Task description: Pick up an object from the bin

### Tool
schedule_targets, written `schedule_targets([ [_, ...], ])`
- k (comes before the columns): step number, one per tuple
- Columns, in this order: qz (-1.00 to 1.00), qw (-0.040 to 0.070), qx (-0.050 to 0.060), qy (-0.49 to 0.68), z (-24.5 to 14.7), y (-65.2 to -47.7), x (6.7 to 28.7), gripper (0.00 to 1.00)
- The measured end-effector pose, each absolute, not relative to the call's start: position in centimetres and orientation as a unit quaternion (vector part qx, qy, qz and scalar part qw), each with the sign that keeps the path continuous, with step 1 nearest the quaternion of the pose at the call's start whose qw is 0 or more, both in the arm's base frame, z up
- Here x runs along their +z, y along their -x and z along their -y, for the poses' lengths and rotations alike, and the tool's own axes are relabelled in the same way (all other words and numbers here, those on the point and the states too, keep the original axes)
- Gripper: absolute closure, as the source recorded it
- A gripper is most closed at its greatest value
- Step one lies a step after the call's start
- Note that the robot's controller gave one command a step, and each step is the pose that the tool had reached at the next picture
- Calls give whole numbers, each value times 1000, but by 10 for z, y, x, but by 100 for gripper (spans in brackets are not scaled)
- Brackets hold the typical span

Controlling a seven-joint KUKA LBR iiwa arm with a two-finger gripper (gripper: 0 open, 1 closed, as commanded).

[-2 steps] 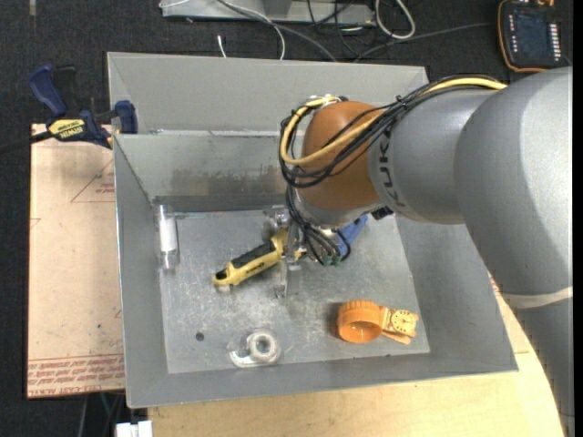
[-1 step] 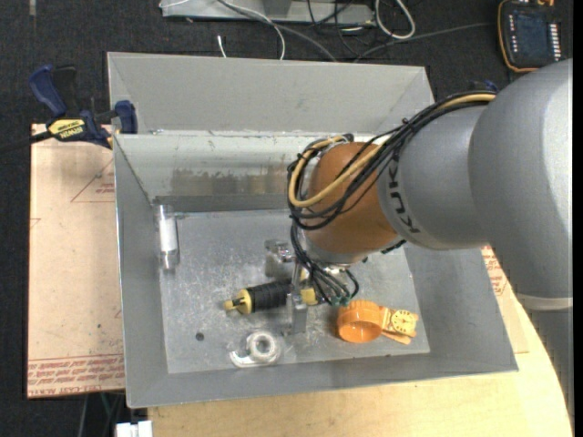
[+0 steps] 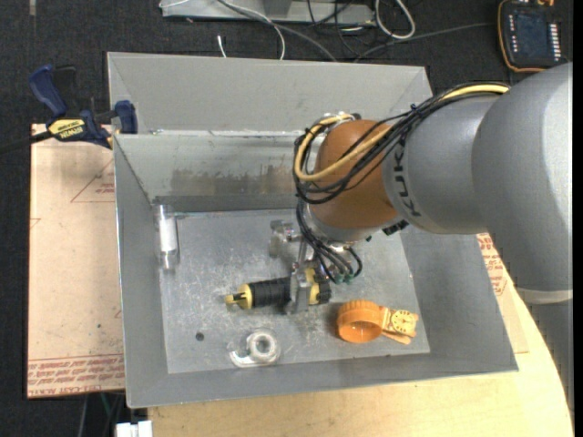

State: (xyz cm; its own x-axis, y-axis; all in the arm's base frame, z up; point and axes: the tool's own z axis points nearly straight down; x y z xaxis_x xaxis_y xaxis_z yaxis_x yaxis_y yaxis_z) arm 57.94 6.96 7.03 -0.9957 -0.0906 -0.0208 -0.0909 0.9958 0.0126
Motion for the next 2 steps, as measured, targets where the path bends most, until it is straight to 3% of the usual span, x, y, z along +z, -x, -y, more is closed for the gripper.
schedule_targets([
  [1, -998, 6, 7, 55, -77, -552, 73, 100],
  [2, -998, 6, 7, 55, -77, -552, 73, 100],
])
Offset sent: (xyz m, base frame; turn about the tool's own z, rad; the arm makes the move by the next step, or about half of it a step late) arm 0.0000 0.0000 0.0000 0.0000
